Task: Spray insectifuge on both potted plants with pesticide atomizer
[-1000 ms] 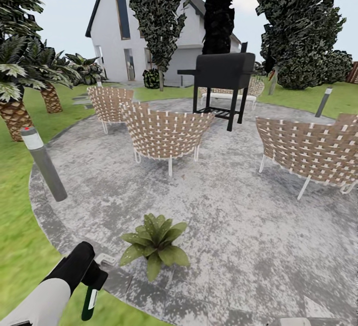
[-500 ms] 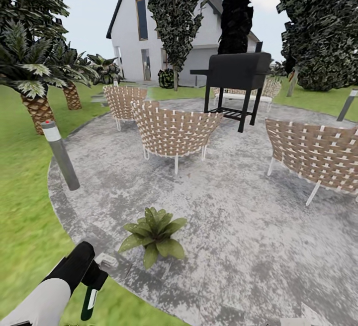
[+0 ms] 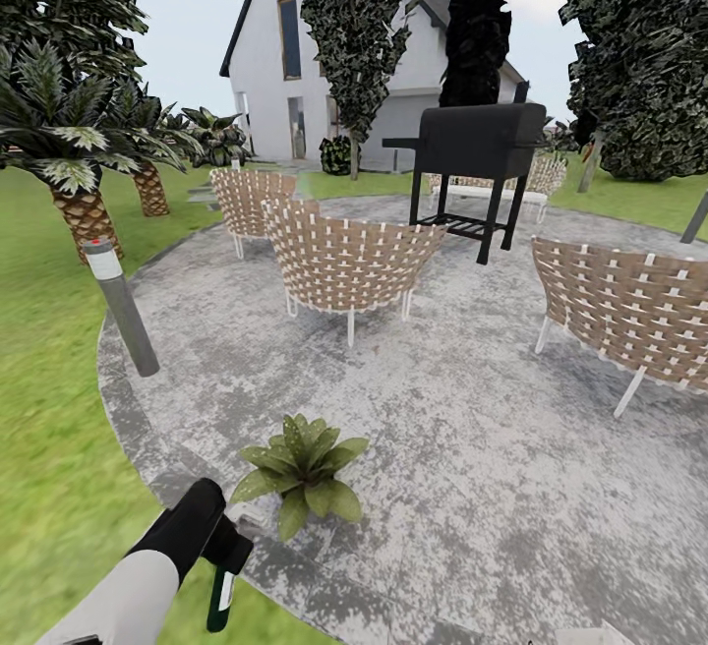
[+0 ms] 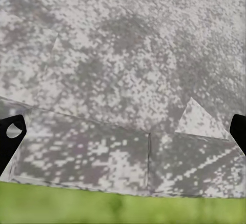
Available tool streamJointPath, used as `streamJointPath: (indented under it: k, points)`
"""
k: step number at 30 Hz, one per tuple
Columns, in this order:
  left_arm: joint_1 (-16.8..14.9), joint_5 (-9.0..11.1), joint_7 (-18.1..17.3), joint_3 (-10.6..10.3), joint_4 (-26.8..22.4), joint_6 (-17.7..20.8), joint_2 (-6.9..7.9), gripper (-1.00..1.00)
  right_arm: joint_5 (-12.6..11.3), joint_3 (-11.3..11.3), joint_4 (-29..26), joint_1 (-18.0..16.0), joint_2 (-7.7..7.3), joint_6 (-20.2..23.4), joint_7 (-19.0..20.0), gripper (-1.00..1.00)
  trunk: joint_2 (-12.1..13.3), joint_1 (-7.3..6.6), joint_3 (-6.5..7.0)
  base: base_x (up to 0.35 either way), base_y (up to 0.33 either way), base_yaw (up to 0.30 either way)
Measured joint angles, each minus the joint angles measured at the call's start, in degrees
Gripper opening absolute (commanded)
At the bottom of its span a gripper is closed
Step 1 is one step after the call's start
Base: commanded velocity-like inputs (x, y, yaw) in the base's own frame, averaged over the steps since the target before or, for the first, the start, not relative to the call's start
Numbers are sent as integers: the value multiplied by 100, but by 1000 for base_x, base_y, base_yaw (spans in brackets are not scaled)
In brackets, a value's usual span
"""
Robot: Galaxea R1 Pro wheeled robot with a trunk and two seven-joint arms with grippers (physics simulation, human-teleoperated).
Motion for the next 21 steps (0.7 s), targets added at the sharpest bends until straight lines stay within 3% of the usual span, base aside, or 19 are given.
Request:
streamJointPath:
  k: [8, 10, 12, 15, 17, 21]
  points:
    - [108, -48, -16, -42, 51, -5, -58, -100, 0, 0, -6, 2, 0, 0, 0, 100, 0, 0, 0, 0, 0, 0]
    - [217, -108, -27, -70, 45, -17, 5, -100, 0, -1, -7, 2, 0, -2, 0, 100, 0, 0, 0, 0, 0, 0]
    - [261, -152, -37, -61, 13, -38, 191, -100, -3, 0, -8, 0, 0, -1, 0, 100, 0, 0, 0, 0, 0, 0]
    - [276, -62, -52, -41, 10, -23, 408, -100, -8, -2, -15, 1, 0, -5, 0, 100, 0, 0, 0, 0, 0, -8]
    - [275, -36, -50, -46, 32, -18, 378, -100, -8, -3, -17, 2, 0, -2, 0, 100, 0, 0, 0, 0, 0, -140]
    - [268, -31, -51, -40, 8, -9, 171, -100, -8, -6, -11, 3, -1, -1, 1, 100, 0, 0, 0, 0, 0, -247]
